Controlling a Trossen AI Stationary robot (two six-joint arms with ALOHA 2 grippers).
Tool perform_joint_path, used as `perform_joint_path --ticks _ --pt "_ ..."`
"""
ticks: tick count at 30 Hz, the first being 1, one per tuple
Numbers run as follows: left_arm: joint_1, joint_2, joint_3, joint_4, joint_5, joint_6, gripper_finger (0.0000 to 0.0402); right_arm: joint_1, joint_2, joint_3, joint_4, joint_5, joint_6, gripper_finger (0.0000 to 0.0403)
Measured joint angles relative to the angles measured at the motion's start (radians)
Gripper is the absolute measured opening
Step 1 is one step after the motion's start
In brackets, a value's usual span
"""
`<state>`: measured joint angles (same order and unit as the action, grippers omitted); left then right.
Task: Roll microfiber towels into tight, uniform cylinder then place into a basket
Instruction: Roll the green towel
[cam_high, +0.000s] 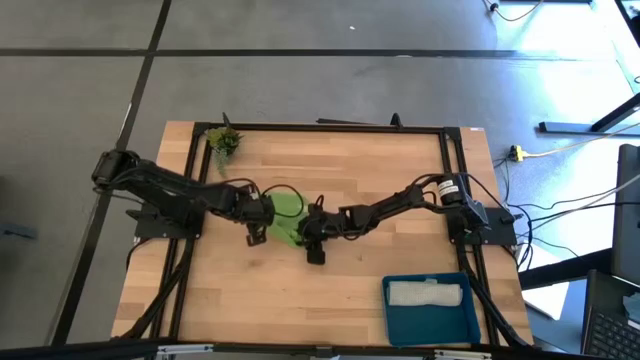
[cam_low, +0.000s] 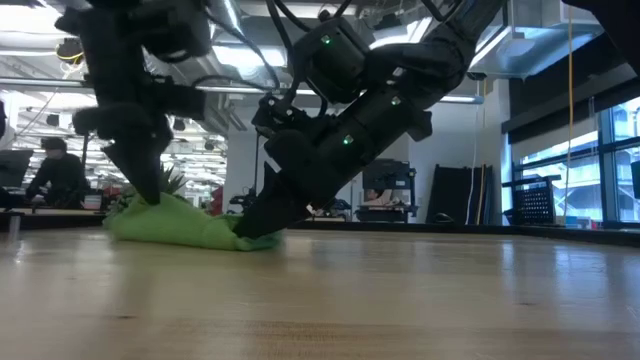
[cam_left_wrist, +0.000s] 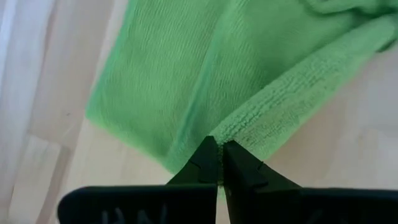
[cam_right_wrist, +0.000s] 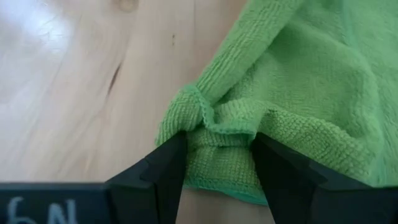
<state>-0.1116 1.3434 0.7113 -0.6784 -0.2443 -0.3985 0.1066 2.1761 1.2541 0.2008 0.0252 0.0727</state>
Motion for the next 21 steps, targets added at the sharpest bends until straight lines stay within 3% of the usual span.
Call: perform_joint_path --ticks 8,21 --pt "0.081 0.0 -0.074 0.108 -0.003 0.016 0.0 -0.001 0.0 0.0 0.0 0.002 -0.002 0.0188" --pt "0.145 0.008 -0.076 0.185 -0.052 0.093 0.0 0.0 0.0 0.0 0.0 0.001 -0.002 0.0188"
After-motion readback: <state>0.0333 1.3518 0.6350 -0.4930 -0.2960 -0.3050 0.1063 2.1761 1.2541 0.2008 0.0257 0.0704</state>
